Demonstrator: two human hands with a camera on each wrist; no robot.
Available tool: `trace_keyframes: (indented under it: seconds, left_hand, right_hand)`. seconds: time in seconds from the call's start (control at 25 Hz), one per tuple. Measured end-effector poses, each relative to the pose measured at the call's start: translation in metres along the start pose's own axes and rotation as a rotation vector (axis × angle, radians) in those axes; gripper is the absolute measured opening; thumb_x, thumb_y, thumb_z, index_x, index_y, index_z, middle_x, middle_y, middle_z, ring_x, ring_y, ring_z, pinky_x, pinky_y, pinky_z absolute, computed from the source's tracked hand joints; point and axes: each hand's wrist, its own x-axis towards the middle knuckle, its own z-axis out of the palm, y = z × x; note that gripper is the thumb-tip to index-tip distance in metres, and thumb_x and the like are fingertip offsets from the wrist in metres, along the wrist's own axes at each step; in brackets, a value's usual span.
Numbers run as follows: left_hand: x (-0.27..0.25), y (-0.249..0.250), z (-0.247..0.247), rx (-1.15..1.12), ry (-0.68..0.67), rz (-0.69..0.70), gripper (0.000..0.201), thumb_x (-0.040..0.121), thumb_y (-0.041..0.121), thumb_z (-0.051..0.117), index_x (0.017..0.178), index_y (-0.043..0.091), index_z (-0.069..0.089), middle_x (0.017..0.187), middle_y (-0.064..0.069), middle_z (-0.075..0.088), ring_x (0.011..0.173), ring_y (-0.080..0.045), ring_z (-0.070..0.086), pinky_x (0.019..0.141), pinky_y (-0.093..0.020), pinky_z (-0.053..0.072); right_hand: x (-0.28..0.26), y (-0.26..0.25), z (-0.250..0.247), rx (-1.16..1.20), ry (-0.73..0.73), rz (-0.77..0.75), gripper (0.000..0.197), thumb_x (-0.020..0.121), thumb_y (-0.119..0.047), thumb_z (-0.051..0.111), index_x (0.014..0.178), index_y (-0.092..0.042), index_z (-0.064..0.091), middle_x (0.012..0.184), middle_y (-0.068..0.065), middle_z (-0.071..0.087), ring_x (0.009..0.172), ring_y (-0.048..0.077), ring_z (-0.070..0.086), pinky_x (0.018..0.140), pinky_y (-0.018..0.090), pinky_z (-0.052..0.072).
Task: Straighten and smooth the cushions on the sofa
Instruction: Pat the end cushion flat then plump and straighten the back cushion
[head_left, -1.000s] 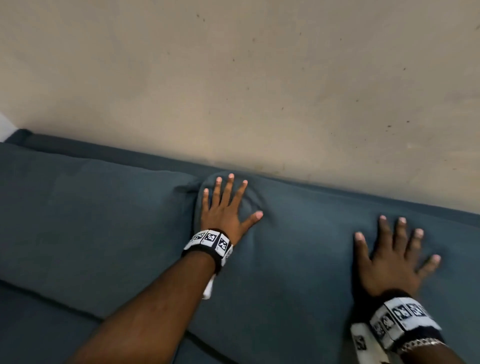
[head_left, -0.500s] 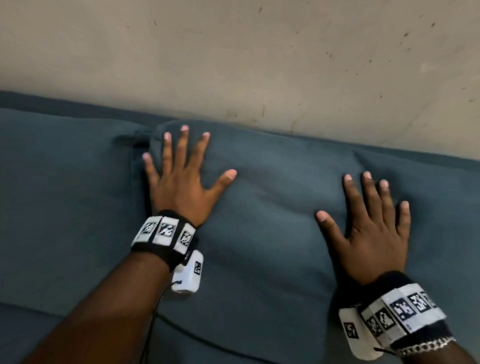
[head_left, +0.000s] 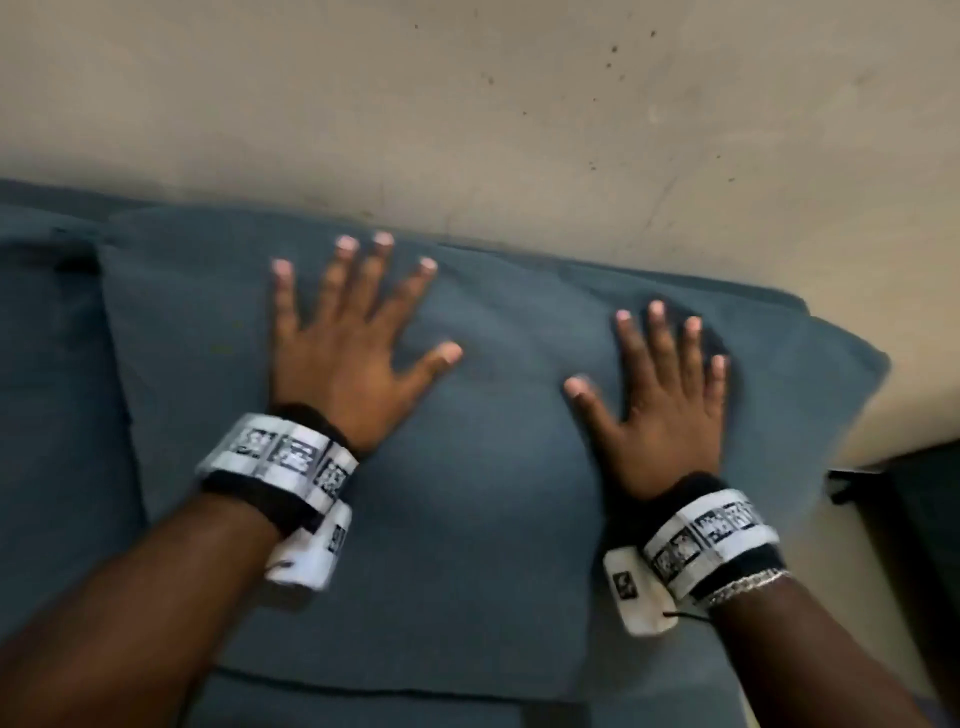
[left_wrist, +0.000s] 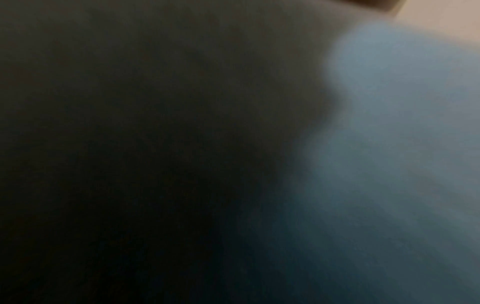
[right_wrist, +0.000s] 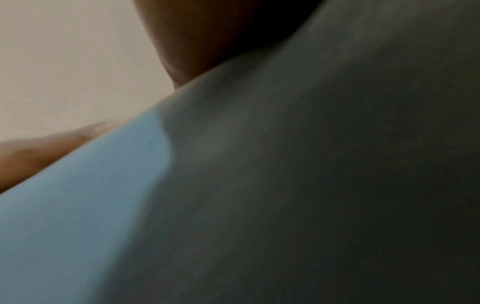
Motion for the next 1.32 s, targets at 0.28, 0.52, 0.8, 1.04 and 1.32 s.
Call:
trace_keyframes:
  seconds: [0.28, 0.52, 0.8, 1.04, 1.32]
  left_hand:
    - [-0.024, 0.079, -0.011, -0.084, -0.021, 0.127, 0.068, 0.098, 0.055, 0.035, 0.161, 0.029, 0.024, 0.171, 0.002, 0.015, 0.158, -0.029, 0.007, 0.122, -0.065, 0.001]
    - [-0.048, 0.038, 0.009, -0.079, 0.041, 0.009, 0.078, 0.095, 0.074, 0.034, 0.162, 0.040, 0.012, 0.172, 0.004, 0.002, 0.158, -0.023, 0.001, 0.123, -0.060, -0.002]
    - [-0.114, 0.037, 0.030, -0.182, 0.088, -0.219, 0.085, 0.095, 0.060, 0.038, 0.164, 0.023, 0.006, 0.171, -0.008, -0.004, 0.157, -0.036, -0.007, 0.122, -0.066, -0.003]
    - [-0.178, 0.018, 0.090, -0.016, 0.071, 0.186, 0.078, 0.096, 0.057, 0.048, 0.162, 0.036, 0.013, 0.172, 0.002, 0.003, 0.158, -0.023, 0.000, 0.123, -0.057, -0.001]
    - [-0.191, -0.018, 0.102, -0.312, 0.276, -0.385, 0.080, 0.098, 0.061, 0.034, 0.162, 0.019, 0.013, 0.167, -0.027, 0.006, 0.155, -0.046, 0.001, 0.120, -0.067, 0.006]
  right_hand:
    - [0.001, -0.013, -0.019, 0.129, 0.038, 0.071, 0.066, 0.100, -0.053, 0.030, 0.161, -0.030, 0.031, 0.173, -0.001, 0.017, 0.161, 0.027, 0.004, 0.126, 0.059, -0.006]
    - [-0.023, 0.025, 0.004, 0.040, 0.171, 0.117, 0.066, 0.102, -0.061, 0.031, 0.162, -0.035, 0.027, 0.173, -0.003, 0.017, 0.160, 0.023, 0.009, 0.127, 0.059, 0.006]
    - [-0.088, -0.046, 0.045, 0.148, 0.272, 0.248, 0.066, 0.103, -0.044, 0.034, 0.164, -0.022, 0.024, 0.173, 0.008, 0.012, 0.160, 0.032, 0.007, 0.127, 0.059, 0.004]
    - [-0.154, -0.070, 0.094, 0.008, 0.113, -0.326, 0.061, 0.103, -0.041, 0.042, 0.162, -0.028, 0.031, 0.173, -0.003, 0.015, 0.160, 0.022, 0.013, 0.127, 0.054, 0.006]
    - [-0.161, -0.028, 0.098, 0.104, 0.414, 0.294, 0.064, 0.107, -0.045, 0.032, 0.164, -0.018, 0.024, 0.171, 0.017, 0.018, 0.159, 0.038, 0.012, 0.121, 0.070, 0.007]
